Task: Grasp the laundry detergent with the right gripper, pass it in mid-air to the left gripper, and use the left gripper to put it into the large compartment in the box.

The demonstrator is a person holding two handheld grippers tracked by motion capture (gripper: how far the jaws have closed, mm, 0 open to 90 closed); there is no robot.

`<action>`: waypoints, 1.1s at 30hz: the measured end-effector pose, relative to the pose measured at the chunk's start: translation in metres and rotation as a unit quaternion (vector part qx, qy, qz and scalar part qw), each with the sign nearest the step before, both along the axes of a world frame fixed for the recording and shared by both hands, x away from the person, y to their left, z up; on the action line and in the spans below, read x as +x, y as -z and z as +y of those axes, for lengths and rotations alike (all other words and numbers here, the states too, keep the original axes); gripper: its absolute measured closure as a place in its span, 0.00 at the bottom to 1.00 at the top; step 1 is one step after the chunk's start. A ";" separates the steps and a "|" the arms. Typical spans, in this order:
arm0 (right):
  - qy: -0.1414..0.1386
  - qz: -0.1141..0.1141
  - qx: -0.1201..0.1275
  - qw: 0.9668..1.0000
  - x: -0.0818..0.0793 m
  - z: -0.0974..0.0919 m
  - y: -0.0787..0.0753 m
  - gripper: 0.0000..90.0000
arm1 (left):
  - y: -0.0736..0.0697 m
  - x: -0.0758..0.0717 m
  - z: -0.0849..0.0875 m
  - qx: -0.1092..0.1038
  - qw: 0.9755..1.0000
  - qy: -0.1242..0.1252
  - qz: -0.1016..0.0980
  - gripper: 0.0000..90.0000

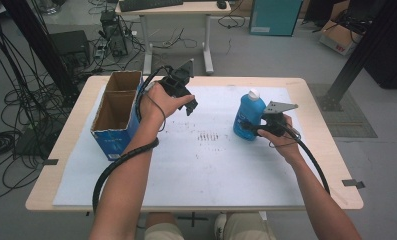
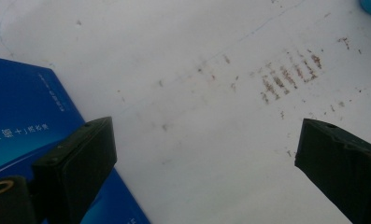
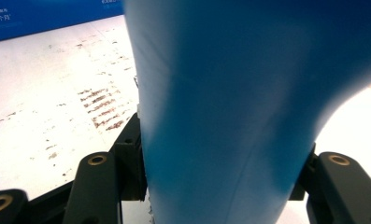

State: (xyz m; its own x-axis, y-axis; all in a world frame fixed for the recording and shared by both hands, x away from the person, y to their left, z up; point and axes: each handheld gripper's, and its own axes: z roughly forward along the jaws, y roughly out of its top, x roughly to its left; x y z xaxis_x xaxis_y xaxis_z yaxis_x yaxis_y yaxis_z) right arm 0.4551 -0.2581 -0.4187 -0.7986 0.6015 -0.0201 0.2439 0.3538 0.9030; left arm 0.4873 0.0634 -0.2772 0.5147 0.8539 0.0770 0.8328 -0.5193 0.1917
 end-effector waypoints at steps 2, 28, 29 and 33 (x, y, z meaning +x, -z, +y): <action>-0.002 -0.003 -0.001 1.000 0.001 0.000 0.000 0.47 | 0.000 0.000 -0.001 -0.002 1.000 0.001 0.000 0.06; 0.002 0.004 0.001 1.000 0.000 0.000 -0.001 0.48 | -0.003 0.002 -0.005 -0.004 1.000 0.008 -0.002 0.06; 0.001 0.004 0.000 1.000 0.000 0.000 -0.001 0.48 | -0.003 0.002 -0.005 -0.004 1.000 0.008 -0.003 0.06; 0.002 0.007 0.001 1.000 0.000 0.000 -0.001 0.48 | -0.003 0.002 -0.004 -0.003 1.000 0.007 -0.002 0.06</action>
